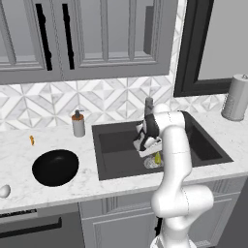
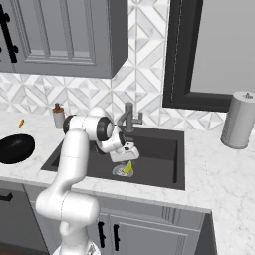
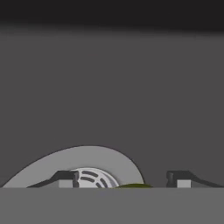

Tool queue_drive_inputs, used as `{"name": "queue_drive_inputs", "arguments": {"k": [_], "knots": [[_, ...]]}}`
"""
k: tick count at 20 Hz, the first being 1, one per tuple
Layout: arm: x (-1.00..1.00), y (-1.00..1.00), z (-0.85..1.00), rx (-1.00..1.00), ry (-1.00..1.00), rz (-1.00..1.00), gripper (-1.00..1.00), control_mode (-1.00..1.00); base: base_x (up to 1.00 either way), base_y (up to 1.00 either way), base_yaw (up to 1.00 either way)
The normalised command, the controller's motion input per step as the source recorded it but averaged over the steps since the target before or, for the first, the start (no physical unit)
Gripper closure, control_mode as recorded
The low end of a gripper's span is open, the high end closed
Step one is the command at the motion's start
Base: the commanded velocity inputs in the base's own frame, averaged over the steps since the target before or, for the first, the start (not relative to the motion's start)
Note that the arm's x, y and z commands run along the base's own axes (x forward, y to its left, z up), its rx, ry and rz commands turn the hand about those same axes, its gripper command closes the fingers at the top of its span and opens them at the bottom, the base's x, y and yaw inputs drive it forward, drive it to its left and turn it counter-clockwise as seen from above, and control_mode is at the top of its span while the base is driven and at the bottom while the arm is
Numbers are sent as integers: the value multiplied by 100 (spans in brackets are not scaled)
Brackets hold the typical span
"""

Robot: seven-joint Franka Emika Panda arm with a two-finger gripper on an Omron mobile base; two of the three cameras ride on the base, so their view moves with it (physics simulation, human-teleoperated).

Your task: Pick the lemon wedge from the sink and place it in the bowl. Then pick the bowl and place it in the microwave. Then close the microwave door and press the start button.

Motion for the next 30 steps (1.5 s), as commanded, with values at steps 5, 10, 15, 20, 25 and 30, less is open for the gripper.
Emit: {"name": "queue_drive_inputs", "arguments": {"k": [5, 10, 15, 20, 25, 30], "knots": [[-42, 0, -21, 0, -2, 0, -100, -100, 0, 0, 0], [-29, 0, -22, 0, -1, 0, -100, -100, 0, 0, 0], [-42, 0, -41, 2, -3, 0, -100, -100, 0, 0, 0], [-53, 0, -38, 1, -6, 0, -100, -100, 0, 0, 0], [-71, 1, -29, 0, -12, 0, -100, -100, 0, 0, 0], [-61, 3, -9, 0, -13, 0, -100, -100, 0, 0, 0]]}}
